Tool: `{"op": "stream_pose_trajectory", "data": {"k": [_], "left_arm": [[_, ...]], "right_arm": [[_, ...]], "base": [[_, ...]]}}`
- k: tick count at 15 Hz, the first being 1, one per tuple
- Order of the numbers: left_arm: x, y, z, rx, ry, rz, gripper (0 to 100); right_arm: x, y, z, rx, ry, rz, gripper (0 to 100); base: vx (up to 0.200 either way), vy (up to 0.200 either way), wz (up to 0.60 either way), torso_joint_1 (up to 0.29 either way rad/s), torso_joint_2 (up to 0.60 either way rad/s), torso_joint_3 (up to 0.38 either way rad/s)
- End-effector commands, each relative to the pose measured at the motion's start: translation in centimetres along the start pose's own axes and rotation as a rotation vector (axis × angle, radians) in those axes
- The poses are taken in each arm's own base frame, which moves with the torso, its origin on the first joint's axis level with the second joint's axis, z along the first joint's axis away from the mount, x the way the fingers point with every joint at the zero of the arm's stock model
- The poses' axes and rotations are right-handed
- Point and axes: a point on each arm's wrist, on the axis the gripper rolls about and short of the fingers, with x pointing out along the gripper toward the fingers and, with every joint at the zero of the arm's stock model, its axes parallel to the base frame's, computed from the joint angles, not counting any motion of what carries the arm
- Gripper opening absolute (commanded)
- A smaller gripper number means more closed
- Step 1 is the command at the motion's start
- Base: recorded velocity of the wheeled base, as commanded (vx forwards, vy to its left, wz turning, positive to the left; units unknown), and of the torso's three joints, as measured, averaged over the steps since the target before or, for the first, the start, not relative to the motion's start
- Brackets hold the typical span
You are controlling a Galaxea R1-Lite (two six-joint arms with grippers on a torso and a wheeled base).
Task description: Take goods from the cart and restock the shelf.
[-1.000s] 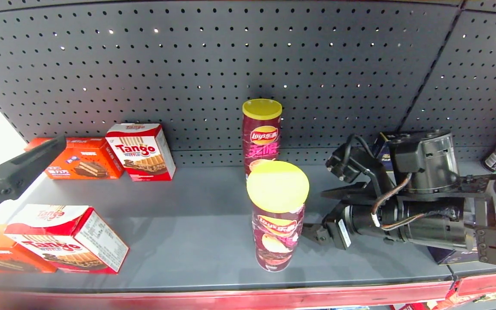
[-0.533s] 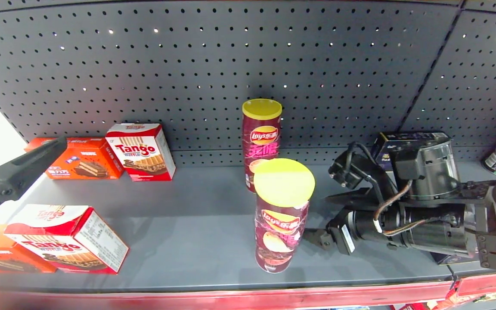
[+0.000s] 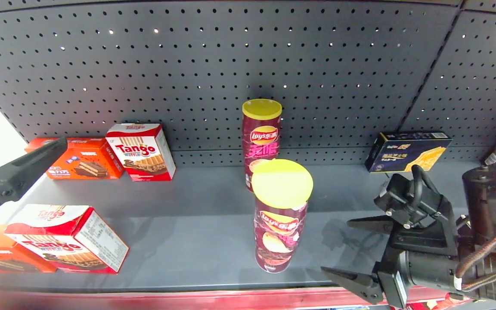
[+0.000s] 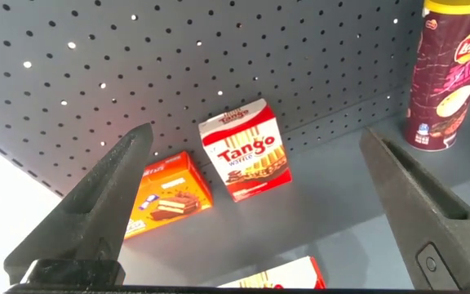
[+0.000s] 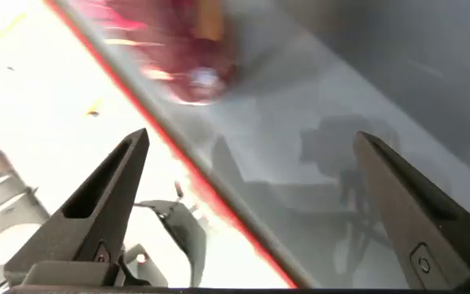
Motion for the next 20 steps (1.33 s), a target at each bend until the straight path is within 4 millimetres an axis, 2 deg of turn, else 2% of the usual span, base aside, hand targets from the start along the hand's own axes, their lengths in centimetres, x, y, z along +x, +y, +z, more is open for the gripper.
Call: {"op": "stream_pose_trajectory", "data": {"k": [1, 8, 13, 17, 20], "left_arm": [[0.1, 0.0, -0.1, 0.0, 0.004, 0.001, 100], [0.0, 0.0, -0.1, -0.001, 0.004, 0.001, 100], [0.0, 0.0, -0.1, -0.003, 0.005, -0.001, 100], [0.0, -0.3, -0.8, -0.002, 0.026, -0.011, 100], [0.0, -0.2, -0.7, -0.002, 0.024, -0.007, 100]], "right_arm": [[-0.4, 1.4, 0.8, -0.031, -0.039, 0.052, 100], [3.6, 0.8, 2.0, -0.022, 0.006, -0.004, 100], [4.8, -0.4, 1.9, -0.003, 0.033, -0.045, 100], [5.8, -1.9, 2.6, 0.014, 0.024, -0.085, 100], [6.4, -2.1, 3.0, 0.015, 0.009, -0.09, 100]], "base": [[0.0, 0.0, 0.0, 0.0, 0.0, 0.0], [0.0, 0.0, 0.0, 0.0, 0.0, 0.0], [0.0, 0.0, 0.0, 0.0, 0.0, 0.0], [0.0, 0.0, 0.0, 0.0, 0.0, 0.0], [0.0, 0.0, 0.0, 0.0, 0.0, 0.0]]}}
